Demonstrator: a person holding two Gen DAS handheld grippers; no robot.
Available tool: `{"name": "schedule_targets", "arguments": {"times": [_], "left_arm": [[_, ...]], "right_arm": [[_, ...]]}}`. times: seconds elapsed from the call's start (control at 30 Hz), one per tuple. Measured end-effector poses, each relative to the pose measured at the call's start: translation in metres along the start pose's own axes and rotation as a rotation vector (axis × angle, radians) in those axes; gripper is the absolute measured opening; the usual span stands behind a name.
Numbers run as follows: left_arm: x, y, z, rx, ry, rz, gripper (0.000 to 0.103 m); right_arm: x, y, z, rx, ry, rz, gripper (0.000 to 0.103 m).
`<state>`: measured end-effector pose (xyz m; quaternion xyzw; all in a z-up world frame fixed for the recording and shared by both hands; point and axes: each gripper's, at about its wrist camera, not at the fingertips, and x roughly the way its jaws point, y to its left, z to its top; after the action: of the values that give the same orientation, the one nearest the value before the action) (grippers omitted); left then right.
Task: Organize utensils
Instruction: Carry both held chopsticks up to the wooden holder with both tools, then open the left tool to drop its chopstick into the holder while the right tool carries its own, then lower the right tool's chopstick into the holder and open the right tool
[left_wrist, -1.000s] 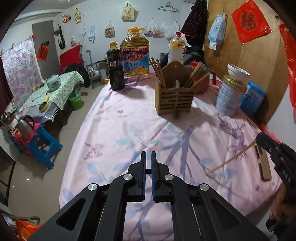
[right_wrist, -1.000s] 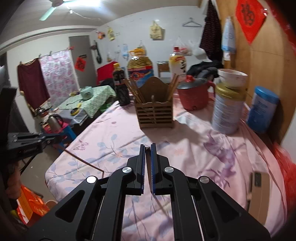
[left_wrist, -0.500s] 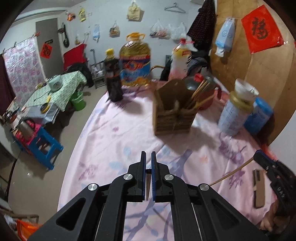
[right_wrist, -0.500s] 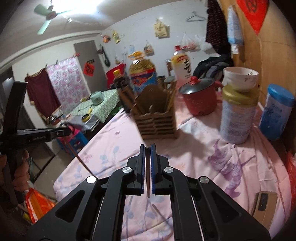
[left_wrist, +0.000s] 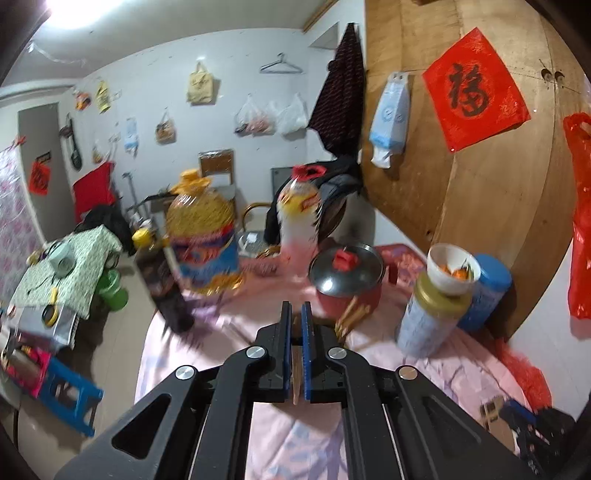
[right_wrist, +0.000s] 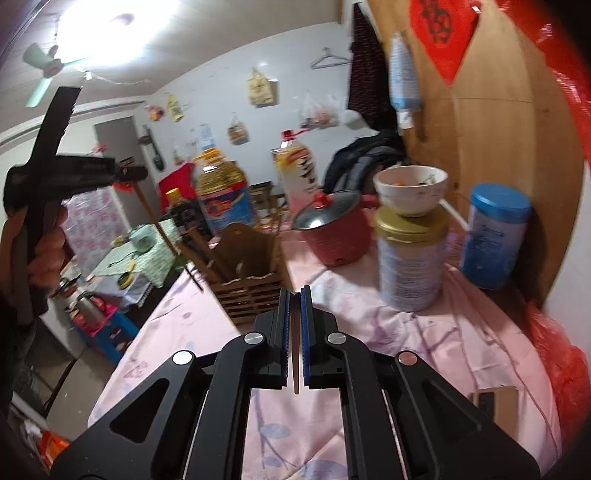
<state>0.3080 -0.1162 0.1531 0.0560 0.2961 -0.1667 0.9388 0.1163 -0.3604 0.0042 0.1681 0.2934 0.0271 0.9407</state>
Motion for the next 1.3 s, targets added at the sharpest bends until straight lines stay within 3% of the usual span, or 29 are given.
{"name": "schedule_targets", "arguments": {"times": [0.17, 0.37, 0.43, 0.47, 0.5, 0.6, 0.7, 0.8, 0.87, 1.03, 1.3], "left_arm": [[0.041, 0.001, 0.019, 0.014, 0.001, -0.026, 0.005], [0.087, 0.01, 0.008, 0.013, 0.064, -0.041, 0.006], [0.097, 0.019, 0.0, -0.009, 0.096, -0.026, 0.025], [0.099, 0.025, -0.005, -0.029, 0.102, -0.025, 0.047], [0.098, 0.032, -0.011, -0.062, 0.099, -0.021, 0.058], [0.09, 0.052, -0.024, -0.114, 0.101, -0.016, 0.07], [0.07, 0.075, -0.042, -0.171, 0.09, 0.048, 0.088], [0.045, 0.094, -0.055, -0.189, 0.06, 0.111, 0.097], [0.026, 0.106, -0.07, -0.196, 0.05, 0.172, 0.097], [-0.001, 0.127, -0.115, -0.213, 0.123, 0.292, 0.097], [-0.017, 0.137, -0.187, -0.339, 0.28, 0.314, 0.097]], "right_arm": [[-0.002, -0.004, 0.0, 0.021, 0.007, -0.082, 0.007], [-0.001, -0.006, 0.002, 0.043, 0.018, -0.159, 0.007], [0.001, -0.005, 0.003, 0.043, 0.023, -0.173, 0.007], [0.002, -0.003, 0.003, 0.043, 0.025, -0.177, 0.007], [0.004, -0.001, 0.004, 0.04, 0.028, -0.179, 0.007], [0.013, 0.007, 0.008, 0.021, 0.037, -0.165, 0.007], [0.023, 0.018, 0.012, -0.008, 0.043, -0.131, 0.007], [0.033, 0.027, 0.017, -0.032, 0.044, -0.093, 0.007], [0.04, 0.033, 0.02, -0.048, 0.046, -0.063, 0.007], [0.054, 0.043, 0.033, -0.063, 0.036, 0.019, 0.007], [0.068, 0.064, 0.071, -0.126, -0.04, 0.112, 0.007]]}}
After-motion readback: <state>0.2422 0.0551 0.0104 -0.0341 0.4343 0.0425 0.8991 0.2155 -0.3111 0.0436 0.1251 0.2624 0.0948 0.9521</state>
